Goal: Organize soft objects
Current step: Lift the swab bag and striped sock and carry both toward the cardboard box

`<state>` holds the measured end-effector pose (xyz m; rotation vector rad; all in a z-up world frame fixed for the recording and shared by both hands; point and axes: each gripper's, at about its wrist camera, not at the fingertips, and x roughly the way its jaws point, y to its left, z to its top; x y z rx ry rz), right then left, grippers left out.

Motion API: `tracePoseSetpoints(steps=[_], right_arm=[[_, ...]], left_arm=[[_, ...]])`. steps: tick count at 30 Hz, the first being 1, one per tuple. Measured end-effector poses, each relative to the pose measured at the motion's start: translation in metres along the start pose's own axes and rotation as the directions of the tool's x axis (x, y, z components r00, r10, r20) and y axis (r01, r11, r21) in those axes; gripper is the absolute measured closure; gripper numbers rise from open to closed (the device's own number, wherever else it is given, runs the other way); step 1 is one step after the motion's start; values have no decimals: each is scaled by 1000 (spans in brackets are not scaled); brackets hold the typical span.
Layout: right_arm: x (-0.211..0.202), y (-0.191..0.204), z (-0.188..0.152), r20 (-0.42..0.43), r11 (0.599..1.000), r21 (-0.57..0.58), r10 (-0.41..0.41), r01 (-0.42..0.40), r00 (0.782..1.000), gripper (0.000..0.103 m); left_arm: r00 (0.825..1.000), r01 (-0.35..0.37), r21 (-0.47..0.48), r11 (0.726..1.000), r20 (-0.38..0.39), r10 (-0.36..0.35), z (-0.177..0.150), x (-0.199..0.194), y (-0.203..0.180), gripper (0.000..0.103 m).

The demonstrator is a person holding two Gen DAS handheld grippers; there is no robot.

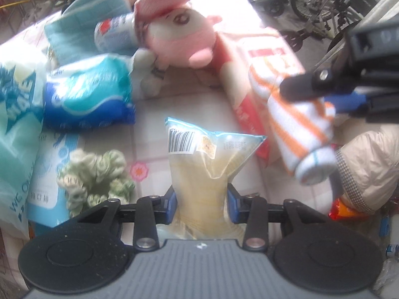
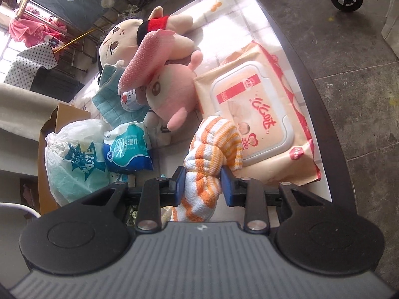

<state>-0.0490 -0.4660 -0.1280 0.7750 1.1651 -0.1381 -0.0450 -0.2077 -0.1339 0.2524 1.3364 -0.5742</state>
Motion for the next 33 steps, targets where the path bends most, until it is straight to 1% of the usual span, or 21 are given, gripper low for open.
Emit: tracePoseSetpoints(steps=[3, 5, 7, 11, 13, 14, 17, 19, 22, 23, 24, 26, 28, 29, 30, 33], right_arm=[[-5, -6, 2, 4, 1000, 9, 11, -11, 1000, 74], [-10, -11, 5, 11, 1000, 15, 21, -21, 1000, 74], [-13, -18, 10, 5, 999, 31, 36, -37, 999, 74], [-10, -30, 15, -40, 998, 35, 53, -51, 998, 73], [-4, -37, 16, -70, 995, 65, 81, -76, 994, 73], [-2, -40, 16, -76, 994, 78, 81, -75, 994, 71], [7, -52, 16, -100, 987, 137, 96, -82, 990, 71], [15, -63, 15, -111, 968, 215, 153, -127, 982, 70], [24, -74, 12, -110, 948, 287, 172, -134, 979, 65], [26, -77, 12, -113, 942, 308, 175, -133, 978, 59], [28, -78, 11, -113, 936, 324, 180, -135, 977, 57], [29, -77, 10, -103, 940, 317, 167, -127, 981, 56], [30, -75, 9, -89, 943, 309, 160, -126, 983, 55], [30, -75, 8, -83, 942, 311, 157, -124, 984, 58], [30, -75, 8, -79, 942, 313, 155, -123, 985, 63], [20, -73, 7, -56, 943, 307, 149, -125, 987, 66]], left_arm=[[999, 20, 8, 1000, 33, -21, 15, -12, -11, 63], [999, 12, 20, 1000, 42, -12, 21, -15, -16, 63], [999, 18, 22, 1000, 45, -19, 24, -6, -16, 63], [999, 22, 16, 1000, 42, -22, 27, -4, -16, 63], [999, 20, 17, 1000, 37, -21, 32, 0, -18, 63], [999, 18, 15, 1000, 33, -18, 32, -2, -18, 63], [999, 37, 6, 999, 30, -37, 38, -4, -20, 63], [999, 42, 15, 999, 32, -42, 41, -8, -26, 63], [999, 25, 29, 999, 21, -26, 46, -4, -33, 63], [1000, 27, 27, 999, 14, -27, 48, -1, -33, 63], [999, 32, 21, 999, 3, -32, 50, 2, -32, 63], [998, 55, 3, 998, -20, -55, 53, 8, -31, 63], [998, 53, 6, 999, -23, -53, 54, 10, -34, 63], [999, 49, 8, 999, -24, -49, 54, 11, -35, 63], [998, 49, 4, 999, -26, -49, 54, 11, -36, 63], [998, 61, -14, 998, -30, -61, 56, 7, -35, 63]])
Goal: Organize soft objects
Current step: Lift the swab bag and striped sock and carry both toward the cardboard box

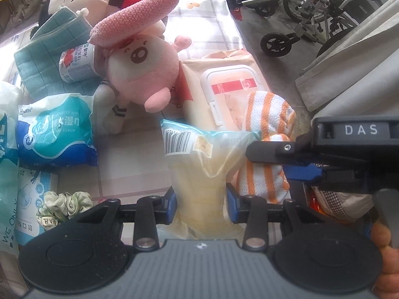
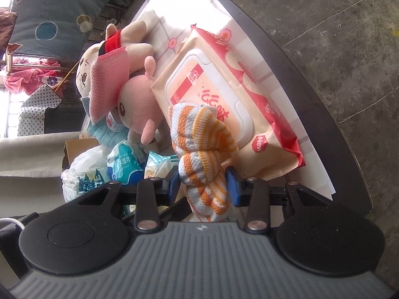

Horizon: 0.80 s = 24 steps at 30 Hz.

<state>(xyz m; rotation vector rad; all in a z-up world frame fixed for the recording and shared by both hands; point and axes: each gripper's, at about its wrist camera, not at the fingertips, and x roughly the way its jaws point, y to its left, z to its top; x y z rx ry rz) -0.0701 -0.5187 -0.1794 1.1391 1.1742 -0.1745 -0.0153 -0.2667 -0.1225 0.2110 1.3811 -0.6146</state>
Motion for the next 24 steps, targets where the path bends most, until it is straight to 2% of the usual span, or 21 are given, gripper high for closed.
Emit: tracePoseSetpoints(steps=[6, 12, 19, 24], right_arm=[[-32, 6, 8, 54, 1000, 3, 2, -2, 999, 66], [-60, 25, 33, 125, 999, -25, 23, -20, 992, 66], [-74, 78, 66, 200, 993, -102, 77, -58, 977, 66], [-63, 134, 78, 210, 984, -159, 119, -86, 970, 66]], left_arm=[[999, 36, 28, 999, 20, -37, 12, -18, -14, 63], [993, 60, 54, 997, 101, -66, 43, -37, -27, 63], [975, 49, 62, 997, 213, -61, 85, -67, -17, 63], [959, 31, 36, 999, 282, -40, 108, -95, 18, 63]])
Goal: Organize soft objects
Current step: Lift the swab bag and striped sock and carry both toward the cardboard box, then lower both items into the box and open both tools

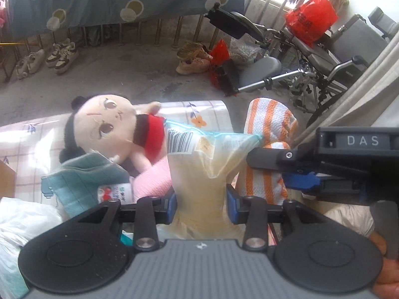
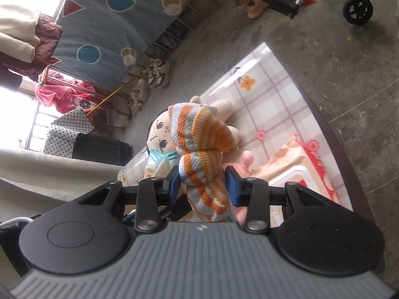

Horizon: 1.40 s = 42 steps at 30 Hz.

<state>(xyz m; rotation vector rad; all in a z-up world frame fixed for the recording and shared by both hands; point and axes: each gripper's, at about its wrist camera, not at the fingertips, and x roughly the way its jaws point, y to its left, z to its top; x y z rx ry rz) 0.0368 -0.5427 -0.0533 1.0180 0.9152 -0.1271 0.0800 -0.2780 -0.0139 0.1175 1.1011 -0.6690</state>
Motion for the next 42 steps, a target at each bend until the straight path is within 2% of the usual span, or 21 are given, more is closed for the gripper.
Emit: tracePoseSetpoints(steps=[5, 15, 20, 25, 31, 36, 38, 40, 42], right_arm=[[31, 69, -6, -2, 998, -50, 25, -25, 1000, 66], [105, 212, -60, -38, 993, -96, 69, -72, 997, 66], [163, 271, -95, -104, 989, -108, 91, -102, 990, 66], [234, 325, -140, -209, 985, -112, 103, -128, 972, 66], [332, 373, -199, -324, 985, -106, 92, -133, 941, 66], [410, 399, -243, -394, 986, -137, 30, -91, 919, 66], [435, 406, -256, -411, 985, -157, 2, -73, 912, 66], [457, 408, -263, -425, 984, -170, -26, -51, 905, 66], [471, 412, -267, -421, 980, -196, -47, -40, 906, 65]], left_arm=[[999, -33, -36, 999, 38, 35, 18, -28, 51, 63], [992, -96, -87, 992, 69, 102, 33, -95, 181, 63], [986, -150, -115, 982, 56, 157, 30, -116, 250, 63], [976, -214, -164, 963, 6, 218, 15, -130, 327, 62], [949, -316, -197, 928, -75, 307, -2, -132, 417, 62], [910, -410, -168, 896, -145, 389, -17, -112, 483, 61], [900, -429, -153, 890, -164, 405, -22, -103, 500, 61], [889, -446, -135, 885, -181, 420, -26, -90, 517, 59], [875, -470, -110, 876, -192, 445, -29, -78, 527, 51]])
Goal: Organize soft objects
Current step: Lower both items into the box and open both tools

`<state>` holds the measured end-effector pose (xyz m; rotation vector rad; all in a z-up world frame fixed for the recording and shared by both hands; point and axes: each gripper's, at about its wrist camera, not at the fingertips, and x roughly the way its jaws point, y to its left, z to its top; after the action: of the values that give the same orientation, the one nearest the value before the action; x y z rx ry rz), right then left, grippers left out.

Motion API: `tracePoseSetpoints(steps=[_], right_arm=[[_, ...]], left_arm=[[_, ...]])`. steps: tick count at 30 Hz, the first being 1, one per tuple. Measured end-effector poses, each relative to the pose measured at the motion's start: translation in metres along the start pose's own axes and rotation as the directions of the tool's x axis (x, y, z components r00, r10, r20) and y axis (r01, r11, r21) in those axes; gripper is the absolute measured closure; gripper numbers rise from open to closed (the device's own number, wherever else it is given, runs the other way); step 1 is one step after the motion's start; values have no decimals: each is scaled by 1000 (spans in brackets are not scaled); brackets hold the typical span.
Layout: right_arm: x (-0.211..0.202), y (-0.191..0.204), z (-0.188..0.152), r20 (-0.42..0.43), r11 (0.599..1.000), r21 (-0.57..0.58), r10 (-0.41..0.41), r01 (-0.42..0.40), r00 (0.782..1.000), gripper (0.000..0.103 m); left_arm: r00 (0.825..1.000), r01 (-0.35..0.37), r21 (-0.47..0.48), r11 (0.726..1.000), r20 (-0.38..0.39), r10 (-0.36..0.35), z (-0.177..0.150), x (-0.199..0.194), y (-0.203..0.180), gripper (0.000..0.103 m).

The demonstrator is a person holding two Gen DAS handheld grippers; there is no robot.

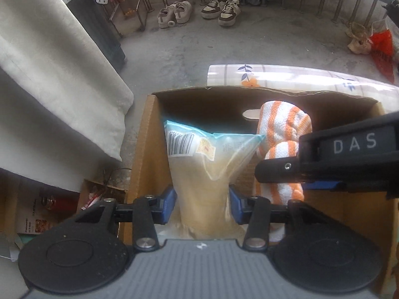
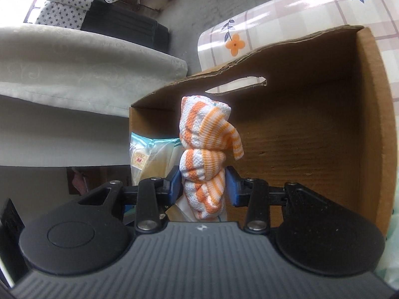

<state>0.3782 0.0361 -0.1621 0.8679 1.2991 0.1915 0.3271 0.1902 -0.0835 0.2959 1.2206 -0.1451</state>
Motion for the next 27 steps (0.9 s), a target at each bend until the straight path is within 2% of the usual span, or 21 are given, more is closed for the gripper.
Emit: tracePoseSetpoints(steps=[1, 2, 3, 5, 11, 14, 21, 24, 27], right_arm=[[6, 2, 1, 6, 1000, -15, -16, 16, 1000, 65], [11, 3, 2, 10, 999, -26, -29, 30, 1000, 64], [16, 2, 4, 10, 999, -34, -42, 43, 999, 62], [25, -2, 7, -3, 998, -28, -59, 59, 998, 61], [36, -5, 6, -11, 995, -9, -100, 100, 995, 61], [39, -3, 6, -20, 994, 1, -109, 109, 994, 62], [53, -13, 6, -61, 990, 79, -115, 120, 992, 76], [49, -25, 5, -56, 988, 101, -114, 119, 992, 78], [54, -28, 7, -45, 987, 107, -113, 117, 993, 78]], left_arm=[[1000, -19, 10, 1000, 7, 19, -2, 5, 0, 44], [999, -39, 22, 999, 17, 39, -2, 10, -1, 30], [998, -67, 32, 997, 22, 66, -1, 17, -4, 27], [994, -103, 53, 993, 29, 101, -2, 26, -8, 27], [993, -119, 57, 991, 24, 117, -6, 34, -13, 28], [995, -103, 49, 993, 14, 102, -10, 30, -12, 30], [996, -50, 74, 996, -67, 55, -24, 39, -25, 54], [993, -27, 72, 997, -111, 35, -27, 51, -29, 54], [994, -24, 68, 997, -104, 31, -23, 58, -29, 53]])
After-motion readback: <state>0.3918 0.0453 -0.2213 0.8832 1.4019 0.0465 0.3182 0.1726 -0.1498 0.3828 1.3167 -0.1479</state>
